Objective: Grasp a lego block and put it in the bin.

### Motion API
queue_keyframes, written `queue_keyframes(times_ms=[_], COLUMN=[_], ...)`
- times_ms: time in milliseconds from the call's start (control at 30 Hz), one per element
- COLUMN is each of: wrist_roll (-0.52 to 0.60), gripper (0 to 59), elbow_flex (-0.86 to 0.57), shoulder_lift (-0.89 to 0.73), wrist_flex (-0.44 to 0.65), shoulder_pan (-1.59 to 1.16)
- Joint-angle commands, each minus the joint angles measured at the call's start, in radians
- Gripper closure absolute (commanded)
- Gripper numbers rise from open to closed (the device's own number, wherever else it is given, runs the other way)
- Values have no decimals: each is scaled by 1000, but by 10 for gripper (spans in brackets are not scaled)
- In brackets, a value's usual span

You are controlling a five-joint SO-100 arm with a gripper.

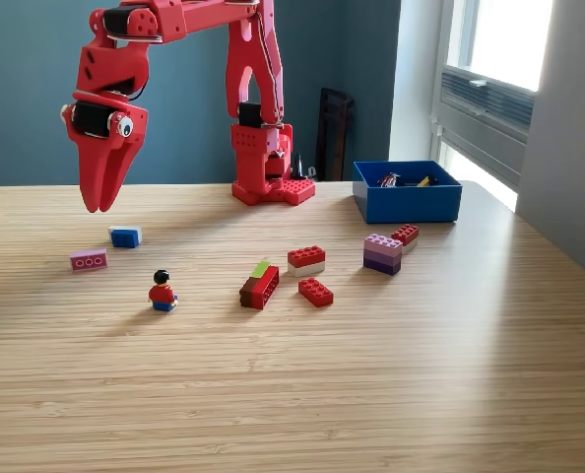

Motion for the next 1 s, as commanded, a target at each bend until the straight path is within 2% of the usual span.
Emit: queue_keyframes(times_ms=[33, 167, 267, 333, 433, 567, 667, 733, 867, 1000], wrist_roll=[-52, -89, -66, 20, 209, 479, 637, 695, 729, 762], gripper=[469, 449, 442, 424, 366, 343, 351, 359, 390, 398], elbow_flex=[-15, 0, 2, -3, -35, -133, -207, -250, -354, -376], shoulder_lift=[14, 12, 11, 11, -23, -121, -202, -250, -328, -379], wrist_flex=[-5, -5, -6, -6, -5, 2, 5, 25, 137, 153], shoulder_pan=[8, 20, 25, 25, 21, 34, 54, 60, 57, 58])
